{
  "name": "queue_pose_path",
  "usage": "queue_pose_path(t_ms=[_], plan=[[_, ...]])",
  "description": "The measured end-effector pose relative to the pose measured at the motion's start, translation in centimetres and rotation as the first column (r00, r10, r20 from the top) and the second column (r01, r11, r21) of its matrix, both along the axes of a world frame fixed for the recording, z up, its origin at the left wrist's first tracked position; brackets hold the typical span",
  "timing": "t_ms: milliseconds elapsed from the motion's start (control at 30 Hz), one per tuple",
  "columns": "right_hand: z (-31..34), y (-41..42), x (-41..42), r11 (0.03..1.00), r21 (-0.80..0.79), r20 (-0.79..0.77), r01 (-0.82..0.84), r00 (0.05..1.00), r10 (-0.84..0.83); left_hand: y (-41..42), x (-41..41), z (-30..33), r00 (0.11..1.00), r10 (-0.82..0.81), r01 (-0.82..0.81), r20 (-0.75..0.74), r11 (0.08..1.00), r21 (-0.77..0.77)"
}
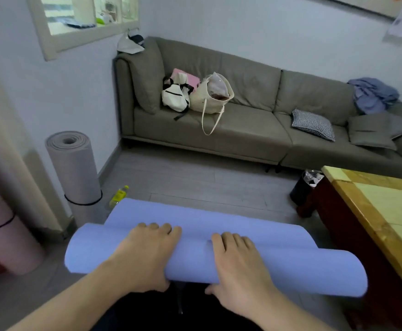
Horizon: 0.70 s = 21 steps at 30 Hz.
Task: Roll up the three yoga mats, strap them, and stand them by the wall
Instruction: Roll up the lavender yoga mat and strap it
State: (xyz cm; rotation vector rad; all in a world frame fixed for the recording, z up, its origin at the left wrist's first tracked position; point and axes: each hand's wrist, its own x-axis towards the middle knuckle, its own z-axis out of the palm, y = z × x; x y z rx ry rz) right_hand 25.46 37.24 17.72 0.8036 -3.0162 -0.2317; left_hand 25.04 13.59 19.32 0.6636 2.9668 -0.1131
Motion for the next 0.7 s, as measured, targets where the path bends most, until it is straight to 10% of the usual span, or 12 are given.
queue_pose_path(t_ms=[300,467,700], plan=[[4.2,3.4,-2.1,0.987,0.061,0.317,0.150,0.934,-0.162,-0.1,-1.7,2.1,0.972,0.040,-0.049,0.230,0.998,0.037],[2.9,3.7,-2.7,0.990,0.047,0.244,0.134,0.959,-0.141,0.1,-3.6,2.1,0.938,0.046,-0.047,0.342,0.999,-0.007],[3.4,4.1,-5.5,0.982,0.007,0.408,0.188,0.896,-0.175,3.8,-2.7,-0.2,0.999,-0.024,0.026,0.024,0.996,-0.087]])
